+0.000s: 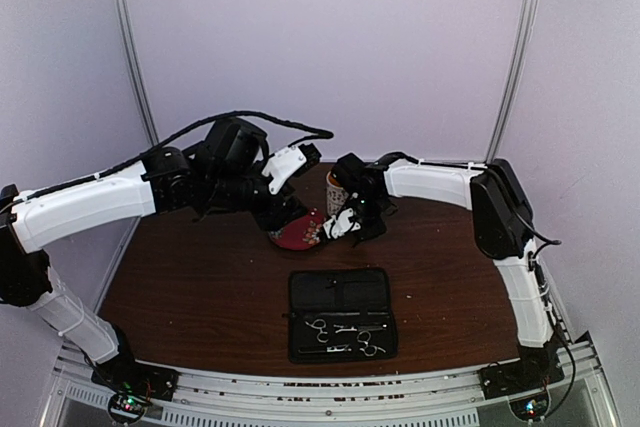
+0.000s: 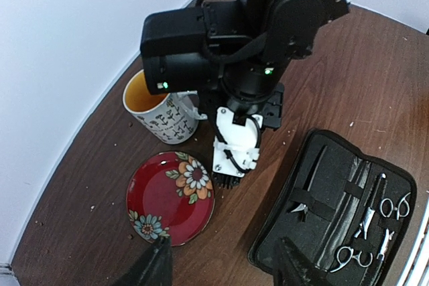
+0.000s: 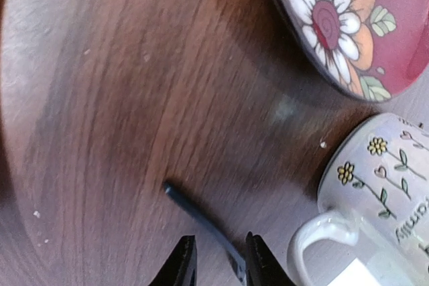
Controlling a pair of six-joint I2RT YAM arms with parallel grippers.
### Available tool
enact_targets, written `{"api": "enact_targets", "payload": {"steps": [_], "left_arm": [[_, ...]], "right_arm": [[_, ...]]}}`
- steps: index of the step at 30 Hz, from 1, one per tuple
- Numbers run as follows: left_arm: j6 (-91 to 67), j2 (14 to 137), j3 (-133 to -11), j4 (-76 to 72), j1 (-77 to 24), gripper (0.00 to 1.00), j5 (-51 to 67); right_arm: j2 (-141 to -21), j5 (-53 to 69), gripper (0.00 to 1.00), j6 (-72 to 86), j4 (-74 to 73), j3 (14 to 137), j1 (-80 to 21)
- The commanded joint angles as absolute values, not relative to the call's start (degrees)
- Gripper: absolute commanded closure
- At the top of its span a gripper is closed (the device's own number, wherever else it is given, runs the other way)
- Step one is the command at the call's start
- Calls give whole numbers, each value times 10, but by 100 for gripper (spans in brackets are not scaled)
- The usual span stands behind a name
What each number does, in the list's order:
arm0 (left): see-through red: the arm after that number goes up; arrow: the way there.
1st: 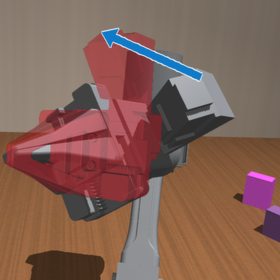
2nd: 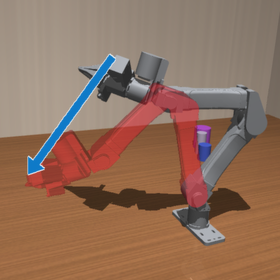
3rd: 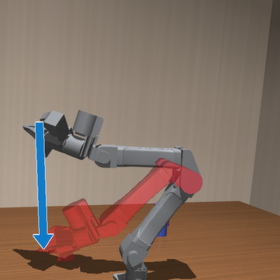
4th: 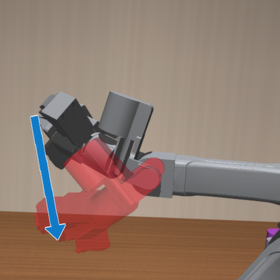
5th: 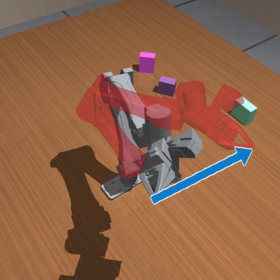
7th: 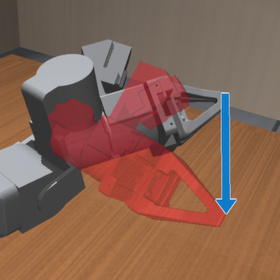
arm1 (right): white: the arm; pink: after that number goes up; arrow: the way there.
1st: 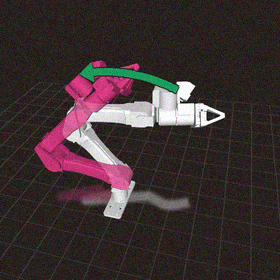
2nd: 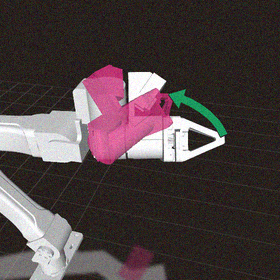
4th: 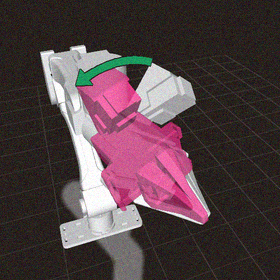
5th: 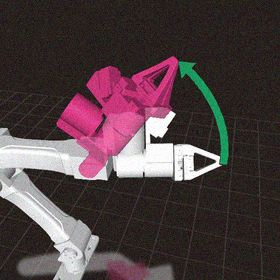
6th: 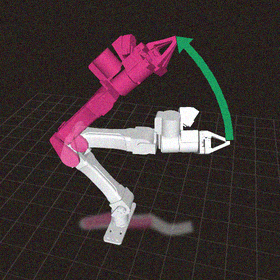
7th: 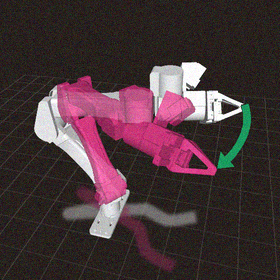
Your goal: Sort the hair-cutting tools
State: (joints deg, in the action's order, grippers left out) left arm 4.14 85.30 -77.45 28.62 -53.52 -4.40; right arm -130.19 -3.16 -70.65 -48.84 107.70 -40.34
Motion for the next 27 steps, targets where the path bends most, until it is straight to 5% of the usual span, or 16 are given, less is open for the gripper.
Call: {"api": "enact_targets", "payload": {"steps": [1, 21, 27], "left_arm": [[42, 846, -795, 280, -533, 48, -15], [46, 846, -795, 283, -533, 44, -5], [46, 850, -794, 283, -533, 44, -3]], "right_arm": [[-1340, -61, 74, -712, -527, 1134, -402], [-1375, -59, 75, -705, -607, 1158, -404], [-1373, -63, 97, -697, -616, 1156, -407]]}}
